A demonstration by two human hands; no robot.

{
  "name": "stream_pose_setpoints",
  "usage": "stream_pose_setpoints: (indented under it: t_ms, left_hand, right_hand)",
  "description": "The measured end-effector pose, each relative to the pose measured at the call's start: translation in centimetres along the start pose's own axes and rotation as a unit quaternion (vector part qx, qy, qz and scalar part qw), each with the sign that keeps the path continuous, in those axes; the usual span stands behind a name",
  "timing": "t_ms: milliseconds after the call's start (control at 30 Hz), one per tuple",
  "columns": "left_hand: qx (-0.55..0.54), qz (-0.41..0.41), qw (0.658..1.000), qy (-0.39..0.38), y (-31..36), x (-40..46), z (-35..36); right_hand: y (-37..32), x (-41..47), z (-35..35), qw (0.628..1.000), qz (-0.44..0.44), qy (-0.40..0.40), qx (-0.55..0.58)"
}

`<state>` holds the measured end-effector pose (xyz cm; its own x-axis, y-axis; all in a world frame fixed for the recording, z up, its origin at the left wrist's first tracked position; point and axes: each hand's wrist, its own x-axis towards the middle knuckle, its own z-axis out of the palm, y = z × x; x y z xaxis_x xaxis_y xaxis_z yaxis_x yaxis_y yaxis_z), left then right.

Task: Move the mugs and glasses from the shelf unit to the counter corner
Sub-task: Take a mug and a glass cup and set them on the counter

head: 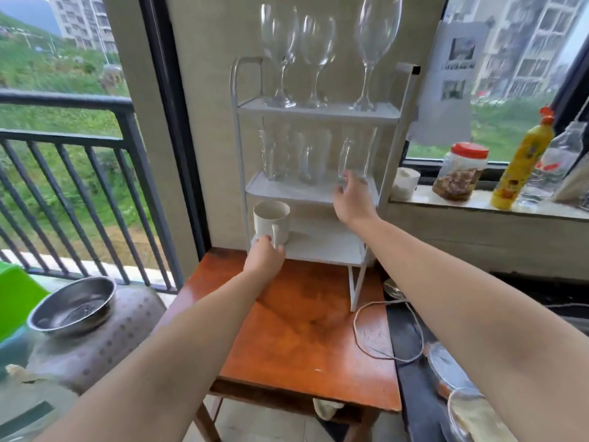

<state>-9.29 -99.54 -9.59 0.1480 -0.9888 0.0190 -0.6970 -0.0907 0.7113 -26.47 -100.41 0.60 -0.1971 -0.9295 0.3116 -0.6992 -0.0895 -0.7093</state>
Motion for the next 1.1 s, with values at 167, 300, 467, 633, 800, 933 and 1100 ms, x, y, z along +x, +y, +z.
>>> stream_pose_setpoints:
  t_ms: [167, 300, 467, 633, 800, 933, 1100]
  left_hand:
    - [-0.147, -0.086, 0.984, -0.061, 0.3, 4.9, 0.6]
    - [-0.261, -0.144, 0.948, -0.112, 0.3, 6.7, 1.4]
    - [-0.350, -0.184, 0.906, -0.150, -0.3, 7.1, 2.2]
    - [-0.381, -0.178, 0.897, -0.139, -0.3, 7.4, 2.2]
    - [-0.414, -0.176, 0.885, -0.121, -0.4, 7.3, 1.4]
    - [-0.427, -0.171, 0.879, -0.122, -0.9, 5.4, 0.9]
    - [-0.453, -0.164, 0.865, -0.143, -1.2, 1.8, 0.6]
  right_hand:
    - [-1.7, 4.4, 0.5, 0.990, 0.092, 0.048, 0.093]
    - [-2.4, 5.7, 1.3, 0.949, 0.187, 0.052, 0.248]
    - [-1.9, 6.1, 1.0, 0.921, 0.200, 0.038, 0.332]
    - [-1.9, 5.6, 0.1, 0.926, 0.190, 0.067, 0.319]
    - [-1.8, 3.9, -0.4, 0.929, 0.179, 0.093, 0.312]
    - [-1.9, 1.5, -1.1, 0.940, 0.163, 0.074, 0.289]
    - [-2.5, -2.8, -2.5, 0.953, 0.118, 0.064, 0.273]
